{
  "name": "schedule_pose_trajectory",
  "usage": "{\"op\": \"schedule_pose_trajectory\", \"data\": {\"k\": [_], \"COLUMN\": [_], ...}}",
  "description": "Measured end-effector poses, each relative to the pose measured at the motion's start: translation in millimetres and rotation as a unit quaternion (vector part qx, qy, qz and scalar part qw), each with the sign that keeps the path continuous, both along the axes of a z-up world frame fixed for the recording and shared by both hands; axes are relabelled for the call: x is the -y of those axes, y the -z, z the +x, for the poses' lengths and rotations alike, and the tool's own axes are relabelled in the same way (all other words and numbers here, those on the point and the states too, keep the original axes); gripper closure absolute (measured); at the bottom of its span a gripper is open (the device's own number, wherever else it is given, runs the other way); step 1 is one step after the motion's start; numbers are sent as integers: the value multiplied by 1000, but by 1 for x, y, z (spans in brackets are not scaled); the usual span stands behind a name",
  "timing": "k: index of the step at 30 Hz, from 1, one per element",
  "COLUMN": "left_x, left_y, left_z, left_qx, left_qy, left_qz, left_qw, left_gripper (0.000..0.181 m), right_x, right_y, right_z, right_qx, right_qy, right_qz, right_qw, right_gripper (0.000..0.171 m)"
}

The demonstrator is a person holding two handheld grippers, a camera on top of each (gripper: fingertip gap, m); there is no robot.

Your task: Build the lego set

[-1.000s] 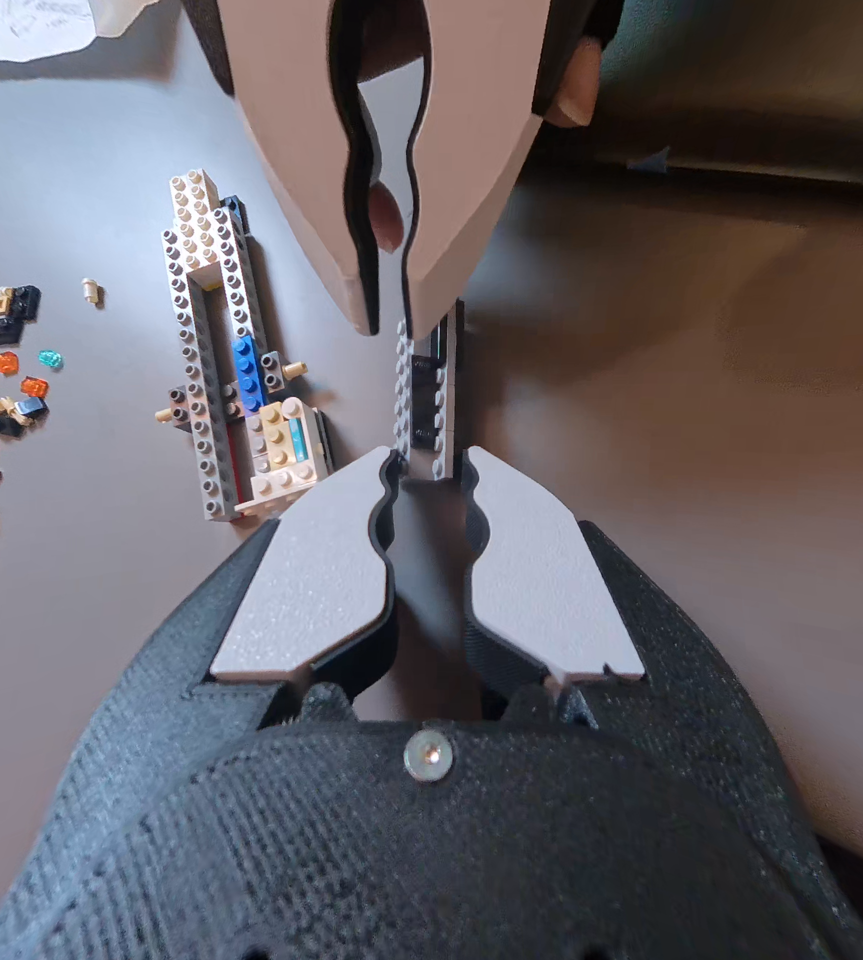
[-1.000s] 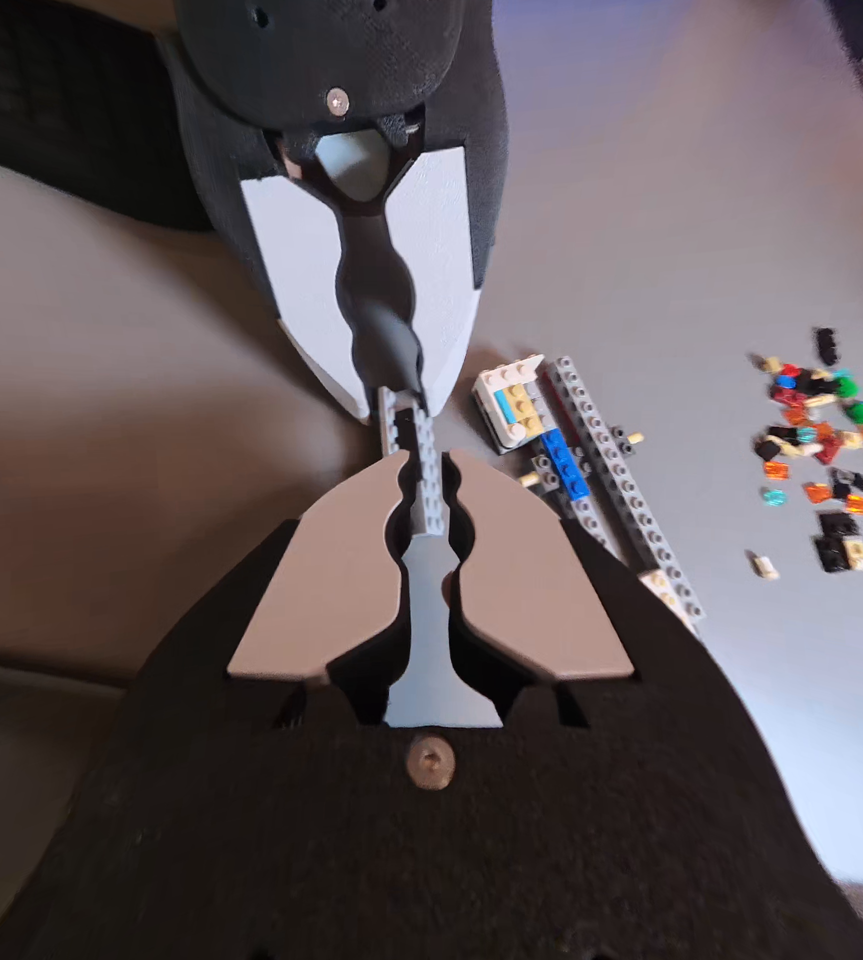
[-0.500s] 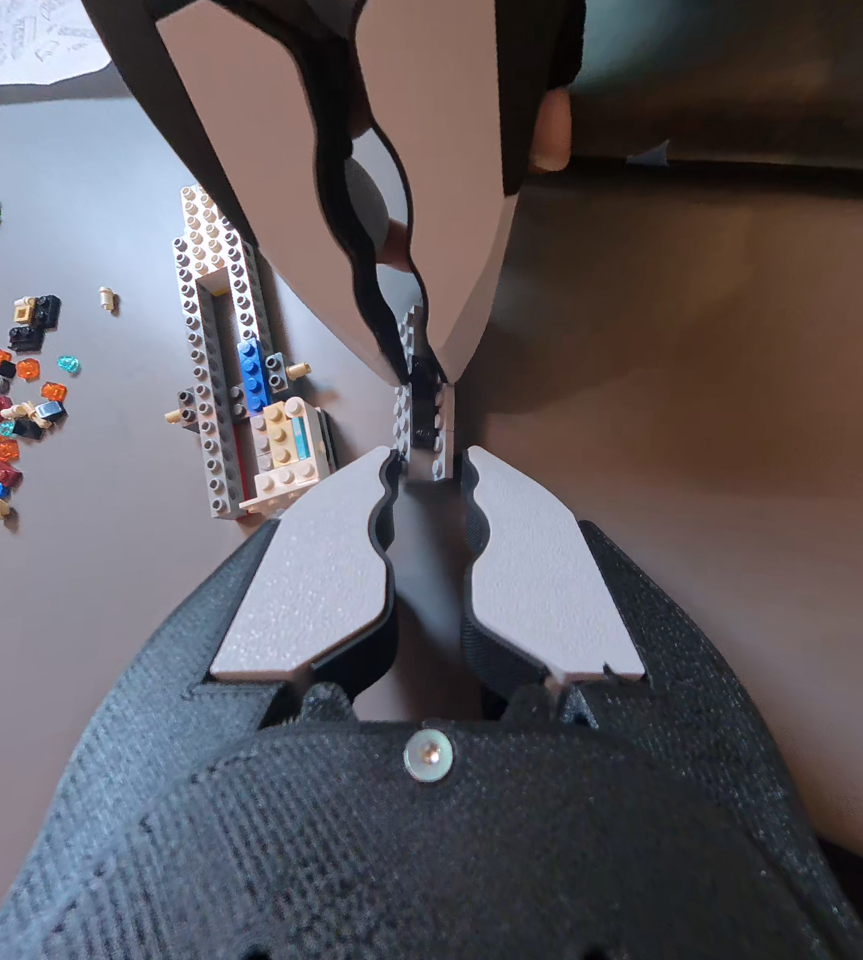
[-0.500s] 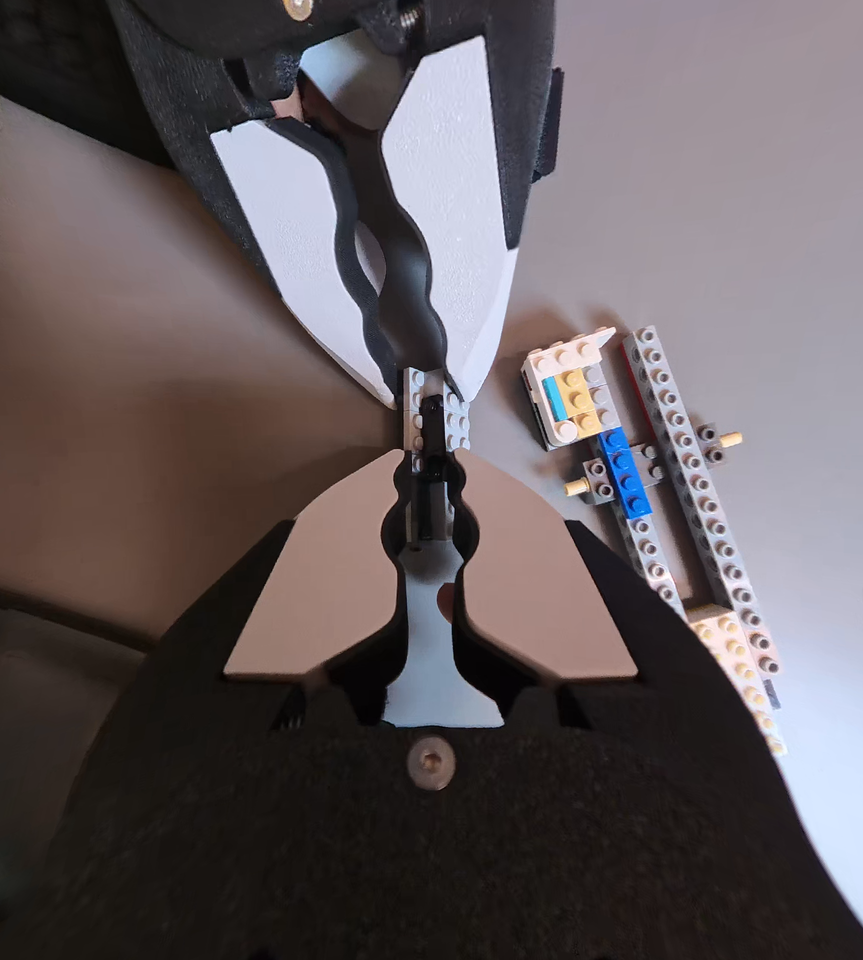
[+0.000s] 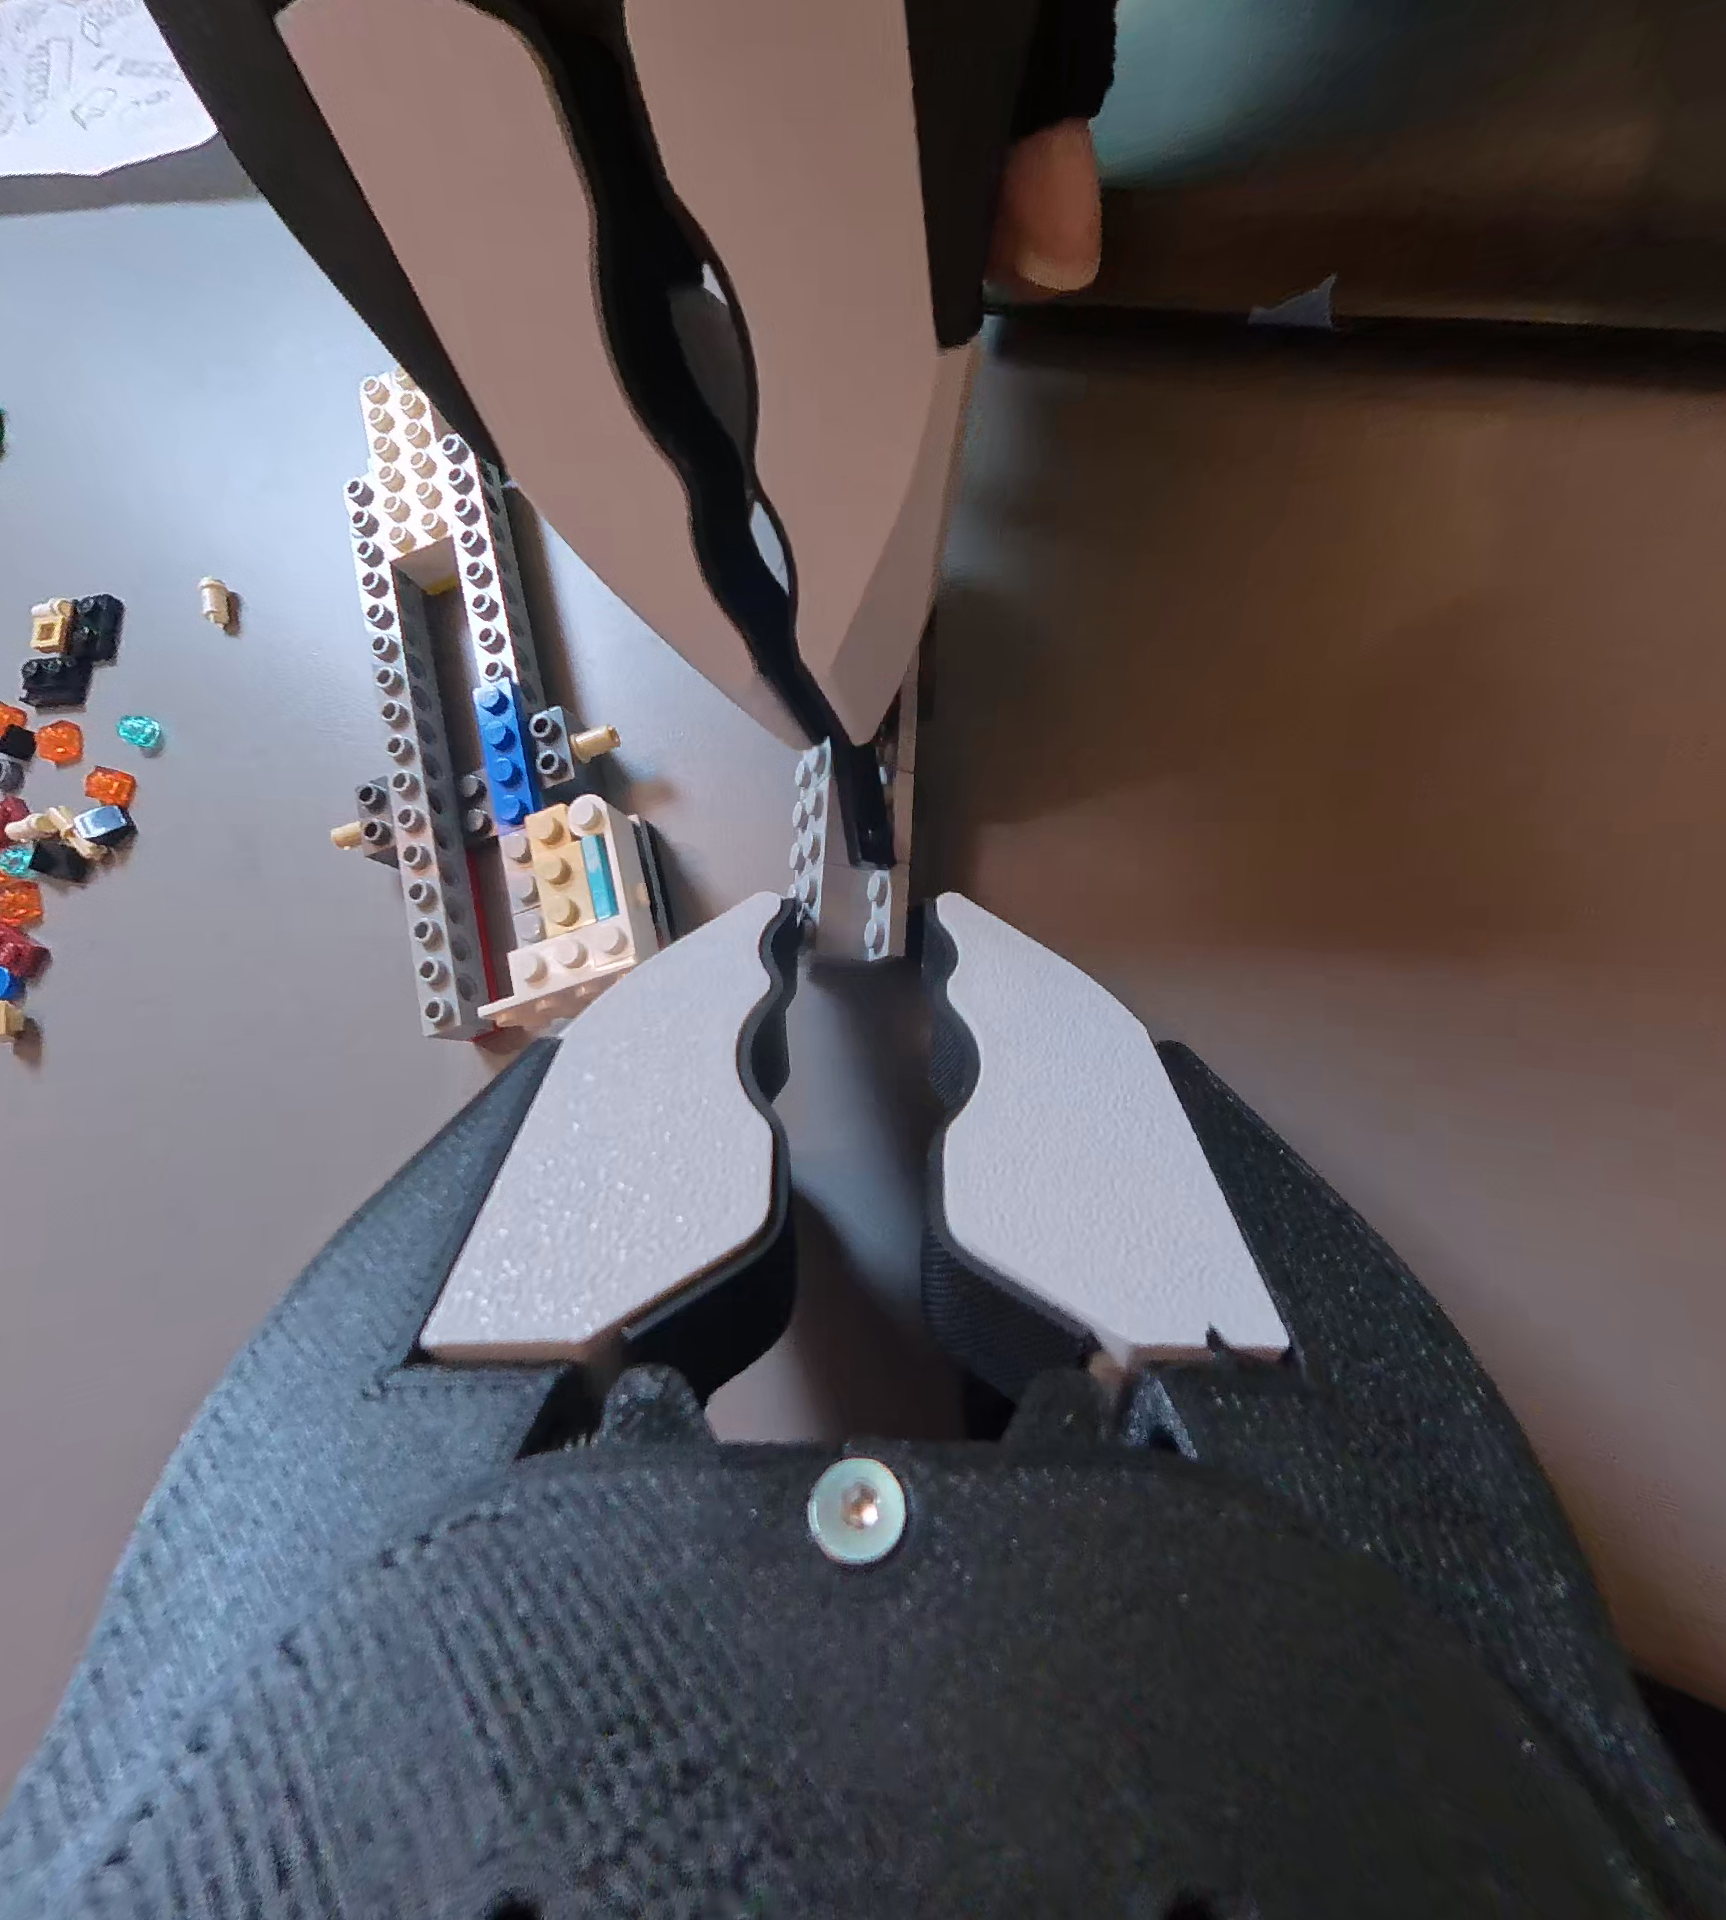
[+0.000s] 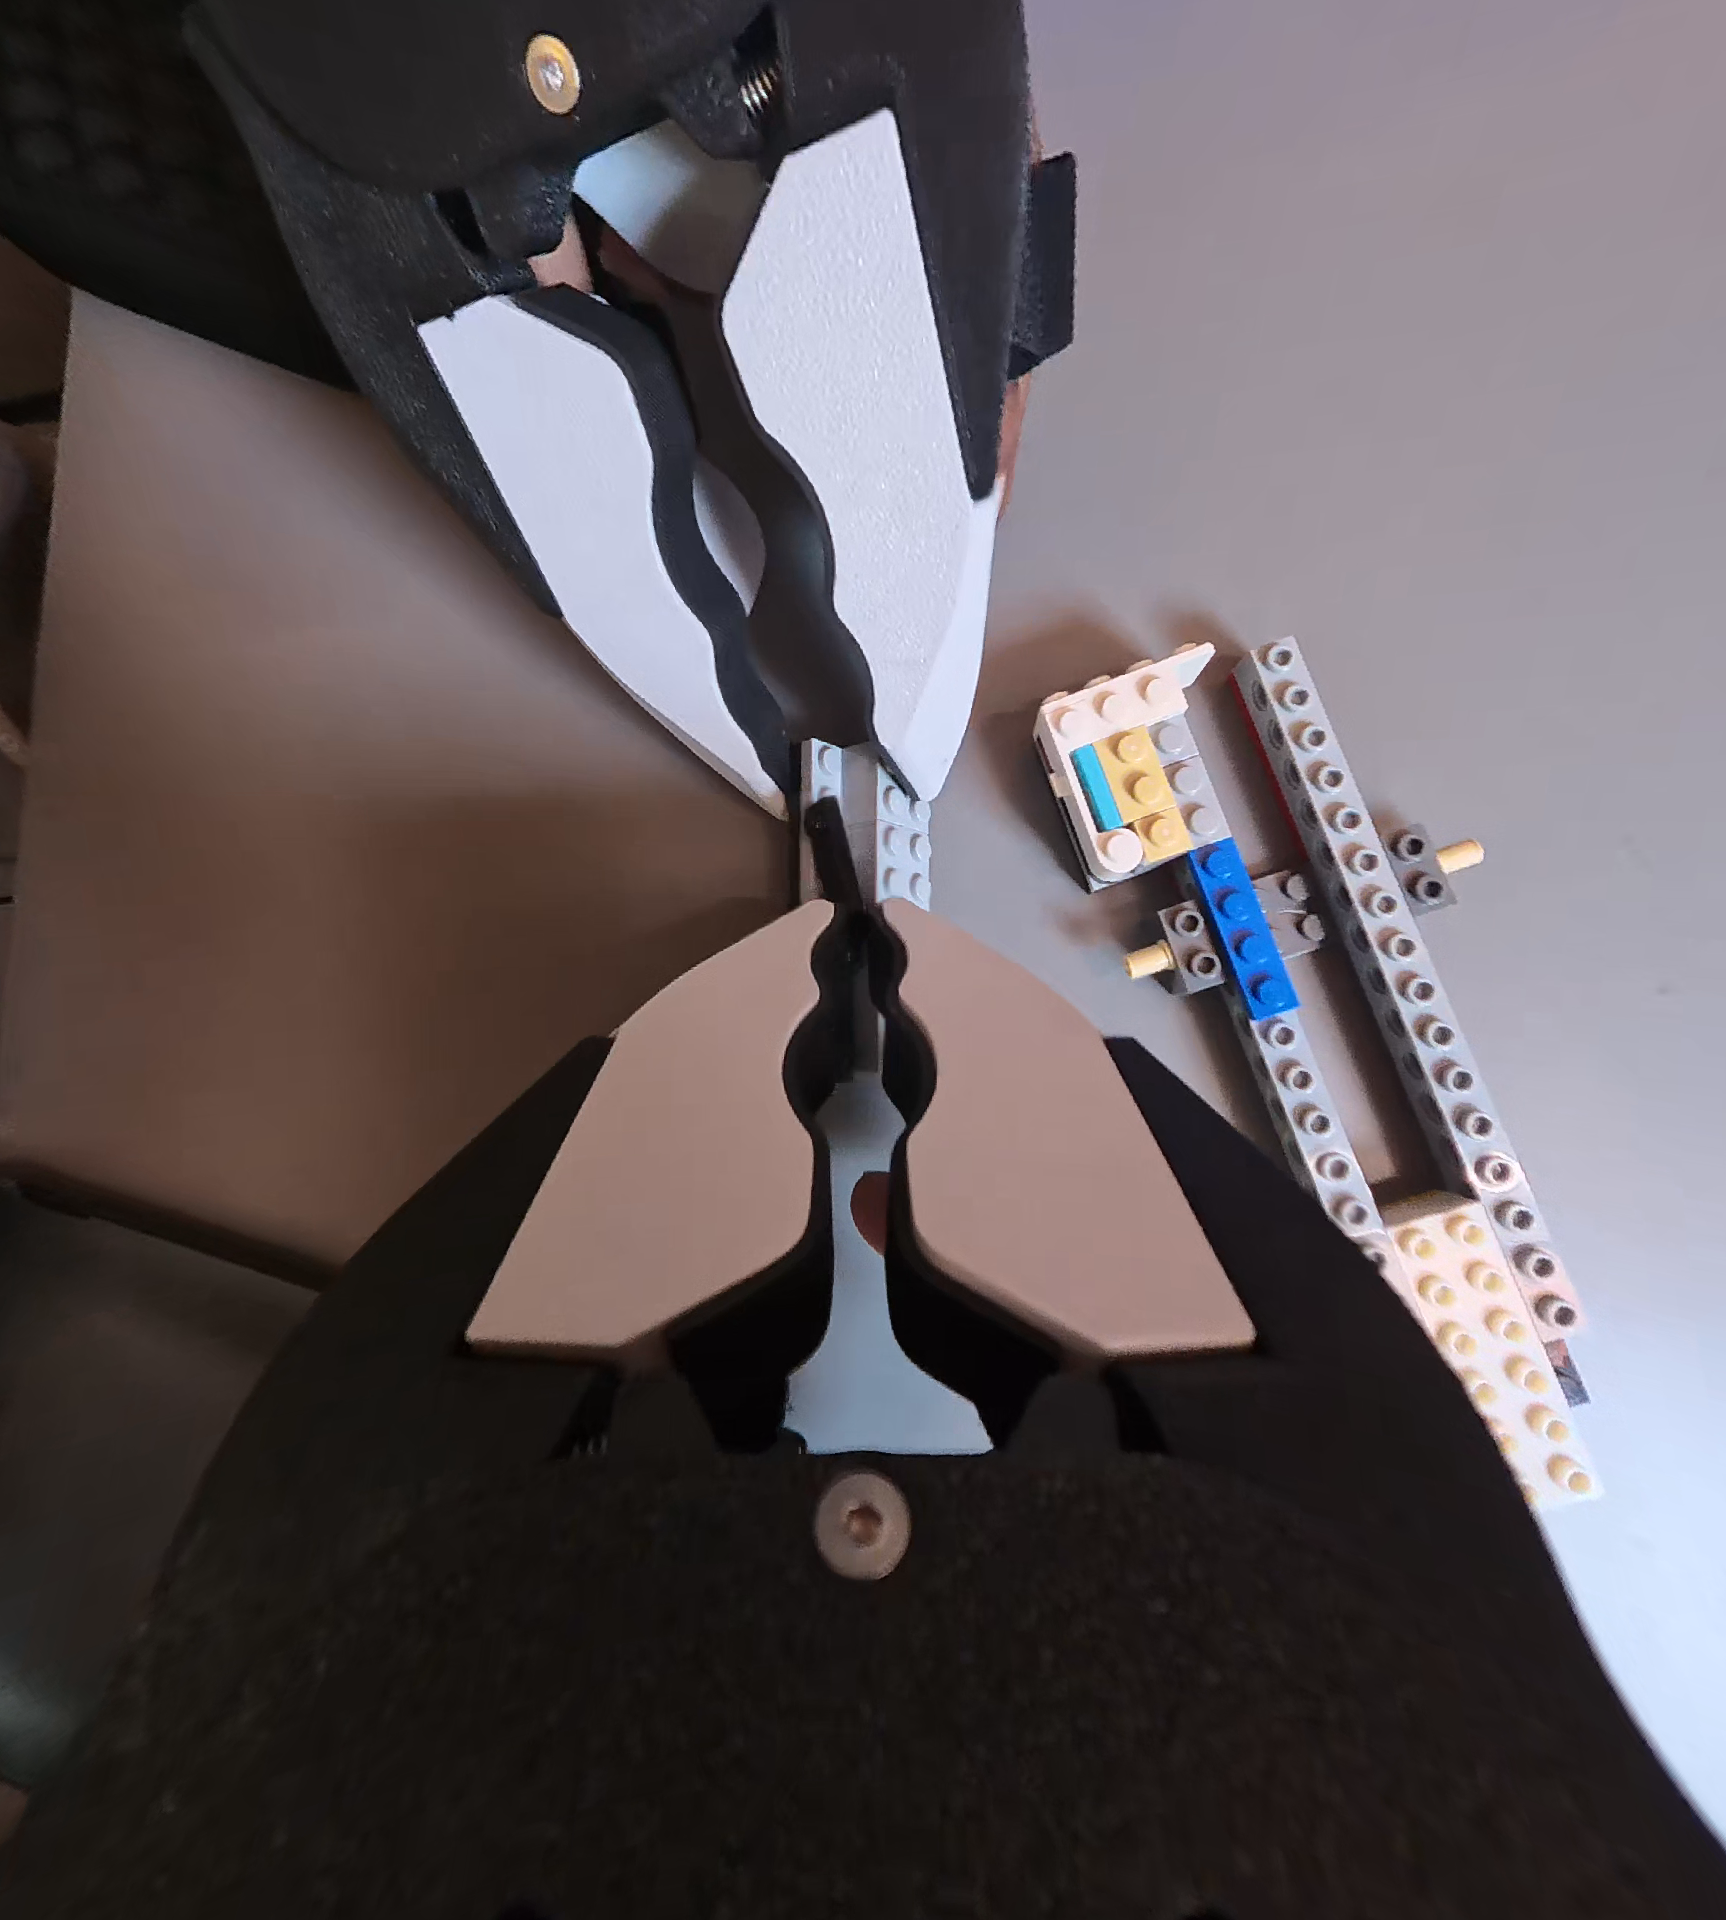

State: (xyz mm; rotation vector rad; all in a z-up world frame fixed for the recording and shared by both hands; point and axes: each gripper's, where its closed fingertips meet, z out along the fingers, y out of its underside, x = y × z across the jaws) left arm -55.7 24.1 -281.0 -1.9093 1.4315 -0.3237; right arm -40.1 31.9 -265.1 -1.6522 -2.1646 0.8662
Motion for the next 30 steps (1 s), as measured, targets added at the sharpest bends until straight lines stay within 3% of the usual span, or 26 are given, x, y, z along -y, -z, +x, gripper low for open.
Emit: {"op": "schedule_pose_trajectory", "data": {"k": [1,6,18,26,30], "left_x": [0,2,3,5,2], "left_y": [0,-5,-36,-34,-37], "left_z": [0,-1,9,9,6], "left_qx": [0,4,14,36,103], "left_qy": [1,12,53,52,8], "left_qz": [0,13,150,111,16], "left_qw": [1000,1000,987,992,995], "left_gripper": [158,154,163,173,173], "right_x": [-1,-1,7,10,11], "right_y": [0,-3,-17,-16,-26], "right_z": [0,1,-1,-1,-2], "right_qx": [1,-5,-36,-36,-87], "right_qy": [3,22,46,43,8], "right_qz": [-4,-35,-148,-156,-92], "right_qw": [1000,999,987,986,992], "right_gripper": [168,168,168,168,157]}}
